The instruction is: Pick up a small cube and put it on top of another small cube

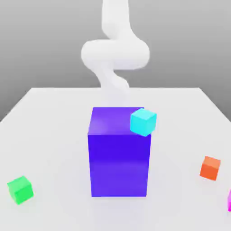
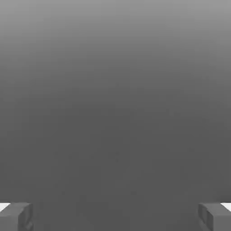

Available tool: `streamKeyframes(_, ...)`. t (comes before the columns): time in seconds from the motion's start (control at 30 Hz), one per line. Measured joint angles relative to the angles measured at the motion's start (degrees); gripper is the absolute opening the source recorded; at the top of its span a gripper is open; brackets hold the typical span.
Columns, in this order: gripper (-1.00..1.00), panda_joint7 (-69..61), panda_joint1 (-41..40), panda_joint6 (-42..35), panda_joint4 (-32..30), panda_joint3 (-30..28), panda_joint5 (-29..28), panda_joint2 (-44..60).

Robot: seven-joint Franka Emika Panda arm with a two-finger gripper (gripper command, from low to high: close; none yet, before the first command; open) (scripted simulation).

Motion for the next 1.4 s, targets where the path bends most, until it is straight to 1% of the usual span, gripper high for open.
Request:
streamKeyframes(0.57, 0.0, -10.15, 9.48, 9.45, 1.69, 10.92, -7.14, 35.64)
streamKeyframes(0.97, 0.0, -16.79, 18.08, 15.99, 2.89, 15.87, -12.8, 60.66)
streamKeyframes(1.03, 0.0, -16.86, 19.48, 17.89, 3.43, 15.66, -14.17, 64.83)
streamKeyframes(1.13, 0.0, -15.13, 21.79, 22.19, 4.84, 13.15, -17.01, 71.06)
streamKeyframes(1.17, -1.0, -14.69, 22.35, 23.18, 5.17, 12.48, -17.64, 72.41)
streamKeyframes(1.4, -1.0, -14.71, 22.34, 23.12, 5.16, 12.52, -17.62, 72.39)
